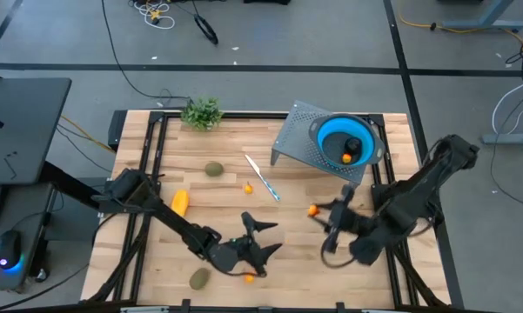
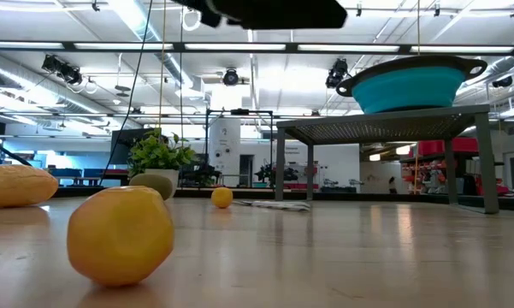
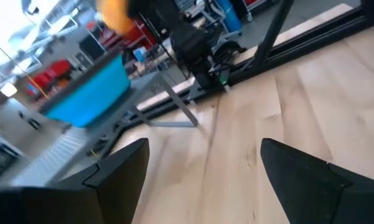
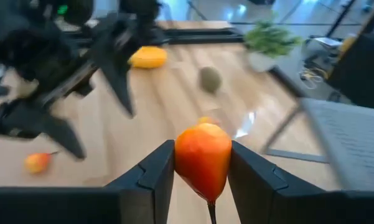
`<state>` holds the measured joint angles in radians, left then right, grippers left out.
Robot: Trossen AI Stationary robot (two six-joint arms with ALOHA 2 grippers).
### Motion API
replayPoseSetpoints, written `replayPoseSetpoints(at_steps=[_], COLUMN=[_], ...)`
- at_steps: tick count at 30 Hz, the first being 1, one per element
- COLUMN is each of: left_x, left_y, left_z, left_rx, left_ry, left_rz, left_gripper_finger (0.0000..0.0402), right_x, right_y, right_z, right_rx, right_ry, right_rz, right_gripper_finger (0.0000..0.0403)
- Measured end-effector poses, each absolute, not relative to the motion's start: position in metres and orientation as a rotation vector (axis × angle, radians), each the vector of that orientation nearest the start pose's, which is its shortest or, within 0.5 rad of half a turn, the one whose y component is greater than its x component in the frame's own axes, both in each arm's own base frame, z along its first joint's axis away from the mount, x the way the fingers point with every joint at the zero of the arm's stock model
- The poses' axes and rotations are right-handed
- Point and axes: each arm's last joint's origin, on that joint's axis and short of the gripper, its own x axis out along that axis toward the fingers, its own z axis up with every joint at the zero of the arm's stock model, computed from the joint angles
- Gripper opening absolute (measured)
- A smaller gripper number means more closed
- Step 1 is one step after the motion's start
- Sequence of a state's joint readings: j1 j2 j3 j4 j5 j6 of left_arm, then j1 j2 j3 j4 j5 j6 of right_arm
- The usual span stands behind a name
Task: Pick & Place Fruit
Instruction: Put the peach into the blue strainer bowl on the shelf
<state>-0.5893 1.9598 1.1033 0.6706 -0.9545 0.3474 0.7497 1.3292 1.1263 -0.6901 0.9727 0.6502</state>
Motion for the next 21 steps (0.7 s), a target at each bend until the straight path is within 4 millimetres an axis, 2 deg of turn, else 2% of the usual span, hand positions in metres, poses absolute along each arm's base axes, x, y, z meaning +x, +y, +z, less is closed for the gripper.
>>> replayPoseSetpoints(at_steps=[5, 9, 17, 21], left_x=[0.364, 0.369, 0.371, 0.371], left_y=[-0.194, -0.187, -0.184, -0.185], left_z=[0.185, 0.185, 0.185, 0.185], left_rx=[0.355, 0.298, 0.289, 0.267], left_ry=[0.177, 0.171, 0.171, 0.169], left_rz=[0.233, 0.167, 0.149, 0.144], left_gripper_finger=[0.0315, 0.0315, 0.0315, 0.0315], right_x=[0.180, 0.167, 0.155, 0.151], right_y=[0.120, 0.092, 0.047, 0.028], right_z=[0.328, 0.339, 0.341, 0.339], right_rx=[-0.084, -0.072, -0.076, -0.032], right_ry=[0.459, 0.474, 0.582, 0.658], right_rz=[-0.491, -0.554, -0.720, -0.795], right_gripper_finger=[0.0139, 0.0139, 0.0140, 0.0154])
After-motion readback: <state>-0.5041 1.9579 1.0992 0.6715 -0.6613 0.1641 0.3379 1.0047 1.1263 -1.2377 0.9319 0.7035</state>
